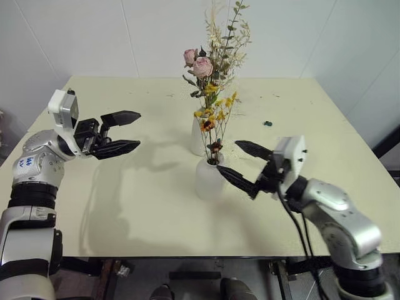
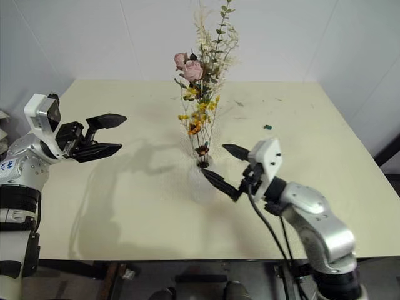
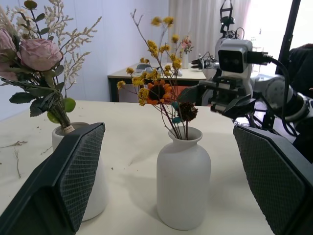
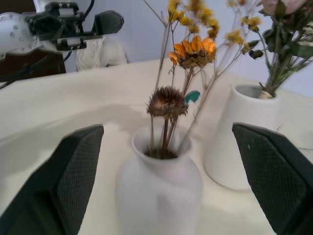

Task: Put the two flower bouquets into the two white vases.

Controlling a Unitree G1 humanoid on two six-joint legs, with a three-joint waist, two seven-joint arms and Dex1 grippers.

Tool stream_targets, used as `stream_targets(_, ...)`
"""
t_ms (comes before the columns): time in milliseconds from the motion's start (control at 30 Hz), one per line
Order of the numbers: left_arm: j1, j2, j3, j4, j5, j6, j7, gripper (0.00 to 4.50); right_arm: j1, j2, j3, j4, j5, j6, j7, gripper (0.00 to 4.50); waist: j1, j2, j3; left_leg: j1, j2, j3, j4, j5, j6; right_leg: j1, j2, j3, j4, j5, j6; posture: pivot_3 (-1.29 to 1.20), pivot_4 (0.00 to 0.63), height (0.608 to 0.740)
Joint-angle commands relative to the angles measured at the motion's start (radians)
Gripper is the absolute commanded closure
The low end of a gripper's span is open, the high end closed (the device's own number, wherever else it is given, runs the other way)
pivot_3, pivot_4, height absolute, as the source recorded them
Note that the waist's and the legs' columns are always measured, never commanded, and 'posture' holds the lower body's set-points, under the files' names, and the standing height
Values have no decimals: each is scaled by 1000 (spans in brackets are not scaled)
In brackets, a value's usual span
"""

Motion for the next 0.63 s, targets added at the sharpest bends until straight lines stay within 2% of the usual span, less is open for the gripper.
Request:
stream_targets(33, -18, 2, 12, 5, 1, -22, -112, 0, 63, -133, -147, -64, 105, 69, 79, 37, 4, 0, 0, 0, 0, 0, 0, 0, 0, 0, 0, 0, 0, 0, 0, 0, 150, 740)
stream_targets(167, -11, -1, 14, 16, 1, -33, -112, 0, 155, -288, -292, -34, 153, 112, 167, 37, 10, 0, 0, 0, 0, 0, 0, 0, 1, 1, 0, 0, -2, 0, 0, 0, 150, 740)
stream_targets(367, -35, 5, -10, 116, 51, -98, -112, 0, 246, -432, -451, 58, 150, 135, 283, 37, 10, 0, 0, 1, 0, 1, 2, -1, 1, 4, 0, 0, -4, 0, 0, 0, 150, 740)
stream_targets(633, -45, 77, 17, 188, 84, -148, -112, 0, 247, -492, -524, 144, 135, 109, 331, 37, 7, 0, 0, 2, 0, 1, 1, -1, 2, 4, 0, 0, -5, 0, 0, 0, 150, 740)
